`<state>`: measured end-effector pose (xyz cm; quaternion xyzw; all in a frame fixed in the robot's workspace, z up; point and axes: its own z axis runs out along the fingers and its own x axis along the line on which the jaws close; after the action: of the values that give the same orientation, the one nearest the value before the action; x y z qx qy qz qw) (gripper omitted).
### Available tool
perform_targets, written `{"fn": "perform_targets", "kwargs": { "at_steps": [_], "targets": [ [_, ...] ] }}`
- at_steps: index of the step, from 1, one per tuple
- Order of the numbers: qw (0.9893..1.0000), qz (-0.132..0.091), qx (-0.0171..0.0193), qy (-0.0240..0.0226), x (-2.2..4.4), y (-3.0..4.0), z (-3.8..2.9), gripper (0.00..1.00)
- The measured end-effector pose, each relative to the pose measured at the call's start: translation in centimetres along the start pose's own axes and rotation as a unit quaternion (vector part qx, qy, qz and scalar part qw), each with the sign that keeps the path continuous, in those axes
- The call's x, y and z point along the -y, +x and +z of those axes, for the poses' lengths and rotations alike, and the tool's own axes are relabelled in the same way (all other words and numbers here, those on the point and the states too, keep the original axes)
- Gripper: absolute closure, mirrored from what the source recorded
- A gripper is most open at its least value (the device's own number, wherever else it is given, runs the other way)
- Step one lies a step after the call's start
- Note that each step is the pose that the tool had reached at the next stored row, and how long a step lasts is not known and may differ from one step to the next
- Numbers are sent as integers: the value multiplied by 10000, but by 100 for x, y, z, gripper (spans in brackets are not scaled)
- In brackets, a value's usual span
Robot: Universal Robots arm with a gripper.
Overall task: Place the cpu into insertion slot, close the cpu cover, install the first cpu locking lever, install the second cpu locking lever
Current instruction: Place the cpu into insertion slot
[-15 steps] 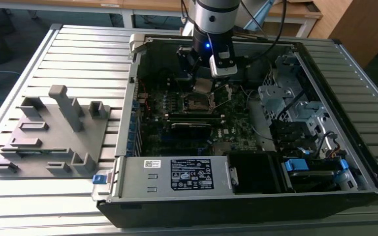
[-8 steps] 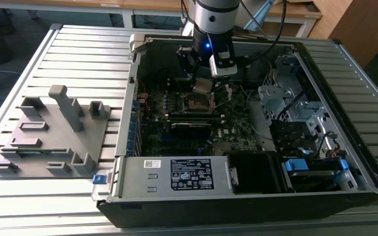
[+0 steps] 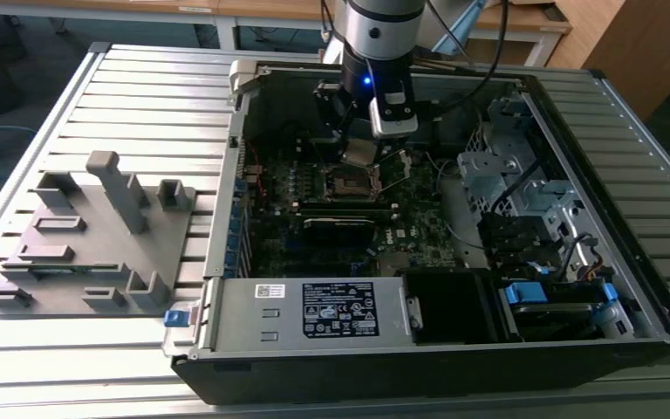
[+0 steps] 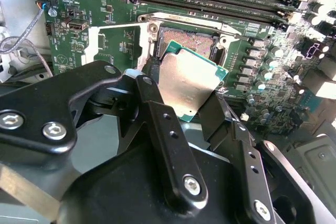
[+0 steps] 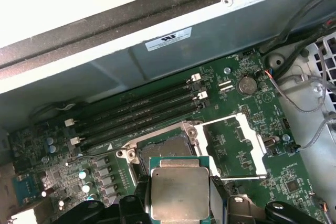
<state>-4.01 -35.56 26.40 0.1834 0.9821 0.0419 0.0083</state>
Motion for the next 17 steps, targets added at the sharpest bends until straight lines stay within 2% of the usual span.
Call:
{"fn": "perform_targets", "kwargs": {
  "at_steps": [6,10,17],
  "targets": [
    [9998,190,16,0,0,0,2,46],
    [9990,435,37,1,0,0,5,46],
    [9990,451,39,1,0,0,5,46]
  ]
}}
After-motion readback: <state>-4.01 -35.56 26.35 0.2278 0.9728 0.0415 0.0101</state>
